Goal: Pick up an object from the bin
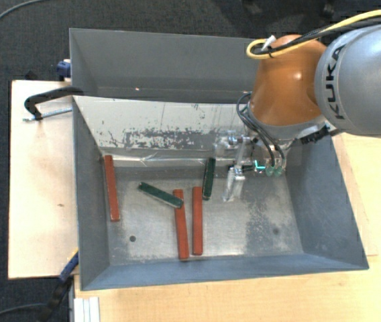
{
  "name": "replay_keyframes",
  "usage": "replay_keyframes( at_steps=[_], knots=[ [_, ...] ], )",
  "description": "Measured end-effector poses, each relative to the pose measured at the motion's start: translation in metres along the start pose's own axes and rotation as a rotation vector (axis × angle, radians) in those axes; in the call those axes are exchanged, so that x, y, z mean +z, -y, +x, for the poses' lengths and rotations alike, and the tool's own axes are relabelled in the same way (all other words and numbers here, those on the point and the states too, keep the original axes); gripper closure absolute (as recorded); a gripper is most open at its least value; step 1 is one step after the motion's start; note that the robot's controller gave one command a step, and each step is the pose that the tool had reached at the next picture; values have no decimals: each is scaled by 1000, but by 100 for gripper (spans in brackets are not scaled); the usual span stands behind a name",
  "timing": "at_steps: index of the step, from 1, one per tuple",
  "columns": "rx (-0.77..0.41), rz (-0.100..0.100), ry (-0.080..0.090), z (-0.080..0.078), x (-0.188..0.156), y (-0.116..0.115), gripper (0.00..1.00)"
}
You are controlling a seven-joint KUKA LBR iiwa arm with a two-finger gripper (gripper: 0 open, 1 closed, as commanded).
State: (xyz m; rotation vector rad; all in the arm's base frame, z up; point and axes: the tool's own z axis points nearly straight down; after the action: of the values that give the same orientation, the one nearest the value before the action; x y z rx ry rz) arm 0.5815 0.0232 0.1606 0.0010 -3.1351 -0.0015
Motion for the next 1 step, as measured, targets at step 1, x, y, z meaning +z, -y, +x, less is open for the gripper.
replay_keyframes(
  at_steps=[1],
  knots=[
    [-252, 0, 1, 23, 92, -56, 0]
  ],
)
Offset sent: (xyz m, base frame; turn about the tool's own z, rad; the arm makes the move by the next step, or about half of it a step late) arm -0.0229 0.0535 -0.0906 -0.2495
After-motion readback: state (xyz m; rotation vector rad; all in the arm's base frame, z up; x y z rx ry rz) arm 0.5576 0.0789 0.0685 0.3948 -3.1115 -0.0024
